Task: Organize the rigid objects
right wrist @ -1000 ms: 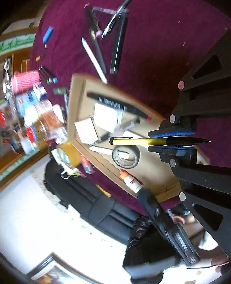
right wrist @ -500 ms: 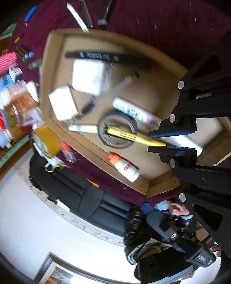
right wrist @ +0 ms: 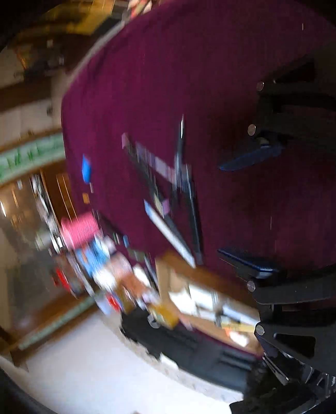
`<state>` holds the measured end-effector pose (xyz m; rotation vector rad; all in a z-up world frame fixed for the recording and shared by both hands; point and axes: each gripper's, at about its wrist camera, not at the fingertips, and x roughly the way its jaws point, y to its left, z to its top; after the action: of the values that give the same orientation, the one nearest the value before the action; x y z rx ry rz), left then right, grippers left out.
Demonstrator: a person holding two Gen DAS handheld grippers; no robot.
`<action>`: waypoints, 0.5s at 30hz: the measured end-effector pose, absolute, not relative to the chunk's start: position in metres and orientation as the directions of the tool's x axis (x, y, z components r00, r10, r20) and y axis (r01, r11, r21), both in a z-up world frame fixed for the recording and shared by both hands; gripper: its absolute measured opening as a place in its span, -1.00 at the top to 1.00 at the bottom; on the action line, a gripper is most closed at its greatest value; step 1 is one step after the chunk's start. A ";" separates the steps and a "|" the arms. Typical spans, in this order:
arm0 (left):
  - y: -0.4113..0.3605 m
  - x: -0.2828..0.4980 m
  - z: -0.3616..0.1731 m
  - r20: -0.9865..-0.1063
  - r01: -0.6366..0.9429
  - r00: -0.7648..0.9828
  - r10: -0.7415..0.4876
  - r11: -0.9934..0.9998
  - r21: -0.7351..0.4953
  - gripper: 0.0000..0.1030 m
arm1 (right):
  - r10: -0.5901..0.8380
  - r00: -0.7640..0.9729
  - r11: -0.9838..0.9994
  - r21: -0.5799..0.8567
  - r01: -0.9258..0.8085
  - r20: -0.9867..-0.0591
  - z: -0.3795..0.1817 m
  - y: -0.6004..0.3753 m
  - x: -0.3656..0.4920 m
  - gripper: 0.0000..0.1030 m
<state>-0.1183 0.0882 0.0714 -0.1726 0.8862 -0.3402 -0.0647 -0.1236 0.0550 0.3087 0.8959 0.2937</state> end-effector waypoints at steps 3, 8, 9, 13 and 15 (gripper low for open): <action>0.051 -0.088 0.050 -0.779 0.228 0.530 -0.336 0.941 -0.251 -0.63 | 0.297 0.618 0.938 0.343 -0.047 -0.728 0.049 -0.163 -0.069 -0.27; 0.017 -0.032 0.013 -0.844 0.156 0.495 -0.208 0.976 -0.150 -0.63 | 0.212 0.635 0.962 0.273 -0.002 -0.743 0.044 -0.193 -0.073 -0.44; 0.014 -0.029 0.012 -0.834 0.150 0.523 -0.174 0.982 -0.111 -0.65 | 0.209 0.637 0.962 0.273 0.003 -0.742 0.043 -0.194 -0.075 -0.48; -0.002 -0.019 0.003 -0.849 0.159 0.524 -0.074 0.987 0.013 -0.99 | 0.195 0.631 0.958 0.282 0.040 -0.751 0.031 -0.210 -0.069 -0.49; 0.001 -0.017 0.002 -0.849 0.155 0.523 -0.082 0.988 -0.001 -0.99 | 0.190 0.631 0.955 0.291 0.059 -0.752 0.025 -0.216 -0.064 -0.49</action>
<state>-0.0172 0.0012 0.0020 0.0782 1.0111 -0.1421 -0.0644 -0.2165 0.0247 0.3020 0.8889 0.0763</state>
